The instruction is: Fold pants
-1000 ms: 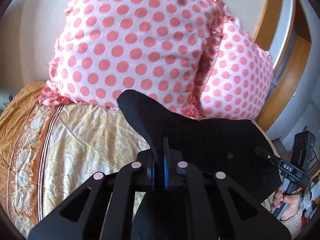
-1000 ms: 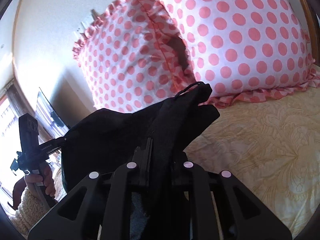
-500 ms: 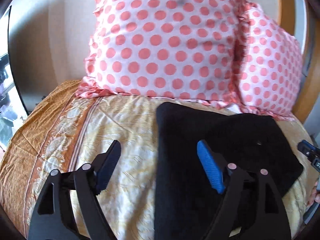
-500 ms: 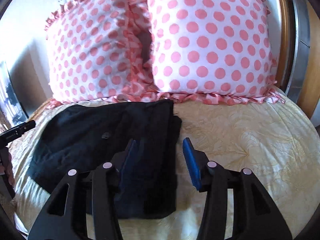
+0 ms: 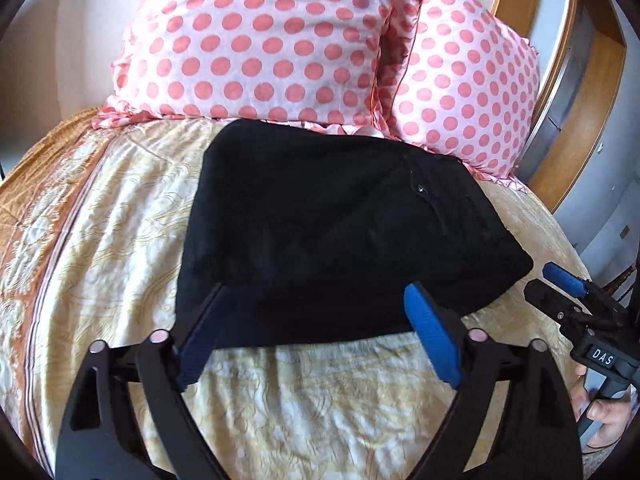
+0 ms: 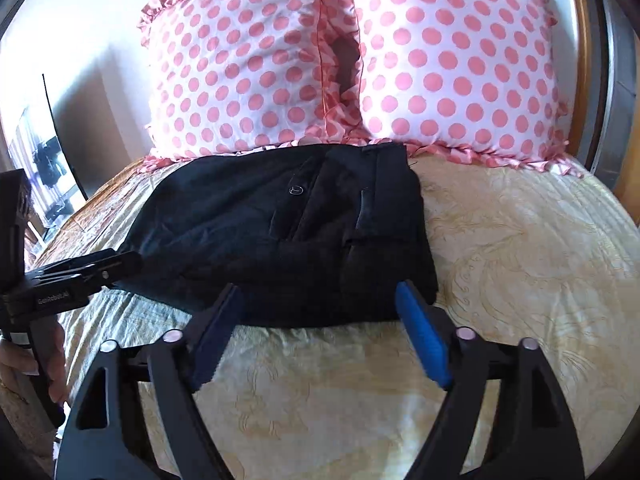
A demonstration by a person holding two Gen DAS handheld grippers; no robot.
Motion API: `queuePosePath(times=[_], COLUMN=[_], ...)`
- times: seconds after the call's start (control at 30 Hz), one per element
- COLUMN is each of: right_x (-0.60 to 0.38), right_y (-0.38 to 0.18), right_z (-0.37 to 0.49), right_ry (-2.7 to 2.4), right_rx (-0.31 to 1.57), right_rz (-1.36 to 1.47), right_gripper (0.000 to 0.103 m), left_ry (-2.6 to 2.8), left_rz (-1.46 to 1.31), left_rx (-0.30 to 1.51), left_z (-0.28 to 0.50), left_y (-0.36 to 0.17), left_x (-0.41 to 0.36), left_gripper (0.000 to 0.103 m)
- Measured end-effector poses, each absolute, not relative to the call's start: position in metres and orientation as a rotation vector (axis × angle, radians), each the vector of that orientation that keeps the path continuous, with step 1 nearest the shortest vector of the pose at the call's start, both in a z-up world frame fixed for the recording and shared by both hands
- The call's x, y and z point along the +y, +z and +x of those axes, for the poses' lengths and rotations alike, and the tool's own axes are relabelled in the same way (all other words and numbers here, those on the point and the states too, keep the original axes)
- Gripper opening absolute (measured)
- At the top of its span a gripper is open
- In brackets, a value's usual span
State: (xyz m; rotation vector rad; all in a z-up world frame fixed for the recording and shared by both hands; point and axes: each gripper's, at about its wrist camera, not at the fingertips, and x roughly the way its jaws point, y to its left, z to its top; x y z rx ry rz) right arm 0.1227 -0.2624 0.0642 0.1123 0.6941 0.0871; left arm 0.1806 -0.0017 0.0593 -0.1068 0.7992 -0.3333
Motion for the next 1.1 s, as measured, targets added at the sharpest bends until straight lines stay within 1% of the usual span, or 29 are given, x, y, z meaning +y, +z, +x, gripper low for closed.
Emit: queuePosePath(times=[0.03, 0.2, 0.37, 0.6, 0.8, 0.9, 1.0, 1.1], right_x=[-0.258, -0.24, -0.23, -0.222, -0.217, -0.213, -0.215, -0.216], right_y=[0.062, 0.041, 0.024, 0.015, 0.011, 0.009, 0.008, 0.007], right_z=[0.11, 0.08, 0.067, 0.055, 0.048, 0.044, 0.044, 0.044], right_ry=[0.074, 0.029, 0.018, -0.007, -0.041, -0.072, -0.089, -0.1], right_rx=[0.682, 0.709, 0.731, 0.737, 0.724, 0.706, 0.696, 0.687], right_rz=[0.098, 0.068, 0.089, 0.088, 0.08, 0.062, 0.07, 0.075], right_gripper=[0.085, 0.085, 0.085, 0.086, 0.091, 0.096, 0.101, 0.102], left_ry=[-0.319, -0.25, -0.23, -0.172, -0.158, -0.137, -0.137, -0.136], left_rz=[-0.101, -0.066, -0.014, 0.03, 0.025, 0.086, 0.078, 0.077], left_rx=[0.771, 0.739, 0.774, 0.779, 0.768, 0.757, 0.741, 0.73], left_z=[0.165, 0.109, 0.09, 0.072, 0.069, 0.067, 0.066, 0.065], left_y=[0.062, 0.056, 0.039, 0.024, 0.021, 0.017, 0.017, 0.016], left_x=[0.003, 0.015, 0.012, 0.016, 0.023, 0.015, 0.016, 0.017], left_gripper=[0.1, 0.101, 0.101, 0.101, 0.101, 0.101, 0.101, 0.101])
